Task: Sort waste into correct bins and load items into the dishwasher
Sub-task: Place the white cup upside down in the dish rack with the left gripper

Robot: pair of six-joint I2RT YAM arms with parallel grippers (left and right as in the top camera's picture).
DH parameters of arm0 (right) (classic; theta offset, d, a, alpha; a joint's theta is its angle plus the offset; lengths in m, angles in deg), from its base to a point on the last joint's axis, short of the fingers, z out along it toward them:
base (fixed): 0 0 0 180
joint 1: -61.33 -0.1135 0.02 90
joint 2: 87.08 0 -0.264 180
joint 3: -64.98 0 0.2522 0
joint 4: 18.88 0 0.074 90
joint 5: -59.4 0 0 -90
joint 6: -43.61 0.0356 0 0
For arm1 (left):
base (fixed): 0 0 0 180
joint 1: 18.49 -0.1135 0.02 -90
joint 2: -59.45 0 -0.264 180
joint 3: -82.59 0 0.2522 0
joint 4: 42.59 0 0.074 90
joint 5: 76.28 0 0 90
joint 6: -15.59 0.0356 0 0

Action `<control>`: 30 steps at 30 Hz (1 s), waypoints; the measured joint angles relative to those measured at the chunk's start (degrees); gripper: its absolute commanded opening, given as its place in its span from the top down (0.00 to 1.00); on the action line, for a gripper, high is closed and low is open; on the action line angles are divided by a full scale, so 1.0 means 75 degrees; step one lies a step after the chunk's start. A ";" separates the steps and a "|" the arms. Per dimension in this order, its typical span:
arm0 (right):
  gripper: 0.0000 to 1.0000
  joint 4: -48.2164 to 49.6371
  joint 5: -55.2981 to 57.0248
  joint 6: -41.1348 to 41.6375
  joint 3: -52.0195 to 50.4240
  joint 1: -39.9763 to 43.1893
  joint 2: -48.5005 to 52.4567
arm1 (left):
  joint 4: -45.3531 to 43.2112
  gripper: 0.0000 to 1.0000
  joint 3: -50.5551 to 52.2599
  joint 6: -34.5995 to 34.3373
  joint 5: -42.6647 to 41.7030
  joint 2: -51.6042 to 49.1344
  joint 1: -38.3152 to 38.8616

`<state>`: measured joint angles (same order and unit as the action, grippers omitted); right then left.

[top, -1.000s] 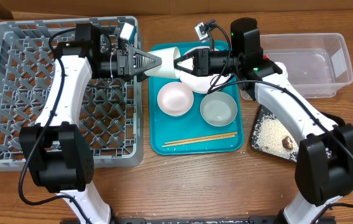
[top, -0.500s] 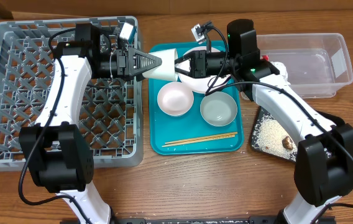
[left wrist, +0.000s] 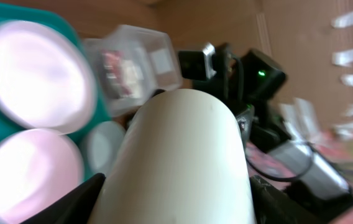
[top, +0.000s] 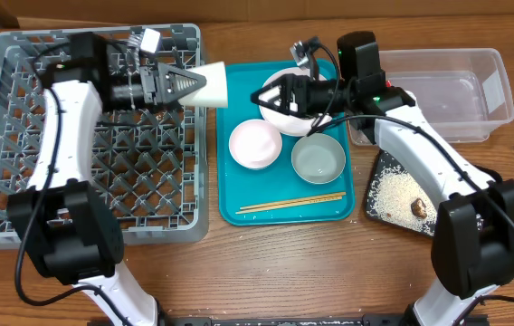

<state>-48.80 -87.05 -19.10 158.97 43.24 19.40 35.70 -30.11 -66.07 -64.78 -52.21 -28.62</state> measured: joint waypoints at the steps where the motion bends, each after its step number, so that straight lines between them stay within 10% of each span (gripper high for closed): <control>1: 0.00 -0.0402 0.0201 -0.0143 0.0000 0.0026 0.0000 | 0.0152 0.65 -0.0236 -0.0073 0.0504 0.0009 -0.0070; 16: 0.00 -0.2699 0.3013 -0.0801 0.0000 0.0026 0.0006 | 0.3678 0.59 -0.2104 -0.2145 0.8346 0.2384 0.0621; 30: 0.00 -0.3025 0.3555 -0.0845 0.0000 0.0026 0.0006 | 0.1953 0.58 0.1448 -0.2932 1.0180 0.2116 0.1454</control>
<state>-71.49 -60.38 -25.44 158.97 43.44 19.44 50.34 -19.24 -88.06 11.57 -36.34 -17.71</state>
